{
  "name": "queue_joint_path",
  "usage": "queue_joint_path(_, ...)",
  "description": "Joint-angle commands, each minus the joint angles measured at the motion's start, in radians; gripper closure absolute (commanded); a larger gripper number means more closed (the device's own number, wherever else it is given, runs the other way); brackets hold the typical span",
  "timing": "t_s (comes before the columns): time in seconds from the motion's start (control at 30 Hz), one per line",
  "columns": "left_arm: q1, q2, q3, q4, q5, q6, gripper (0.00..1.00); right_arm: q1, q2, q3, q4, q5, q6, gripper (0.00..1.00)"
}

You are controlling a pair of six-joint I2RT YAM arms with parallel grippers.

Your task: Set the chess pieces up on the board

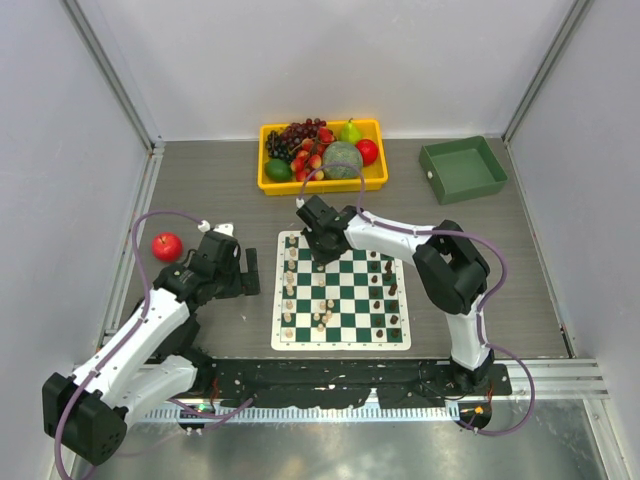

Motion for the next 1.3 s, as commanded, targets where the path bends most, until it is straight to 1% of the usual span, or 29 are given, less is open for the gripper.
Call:
queue_joint_path(0.0, 0.006, 0.001, 0.001, 0.020, 0.007, 0.010, 0.00, 0.008, -0.013, 0.056, -0.008, 0.009, -0.013, 0.82)
queue_joint_path(0.27, 0.006, 0.001, -0.005, 0.015, -0.002, 0.017, 0.00, 0.008, 0.028, 0.156, -0.015, 0.046, -0.026, 0.83)
queue_joint_path(0.47, 0.008, -0.008, -0.014, 0.017, -0.007, 0.020, 0.00, 0.008, 0.134, 0.315, -0.063, 0.078, -0.049, 0.83)
queue_joint_path(0.53, 0.008, -0.008, -0.013, 0.015, -0.007, 0.023, 0.00, 0.008, 0.174, 0.406, -0.092, 0.096, -0.061, 0.83)
queue_joint_path(0.67, 0.008, -0.013, -0.016, 0.009, -0.011, 0.029, 0.00, 0.007, 0.237, 0.493, -0.143, 0.121, -0.078, 0.83)
queue_joint_path(1.27, 0.017, -0.008, -0.025, 0.017, -0.010, 0.035, 0.00, -0.013, 0.319, 0.535, -0.161, 0.112, -0.104, 0.82)
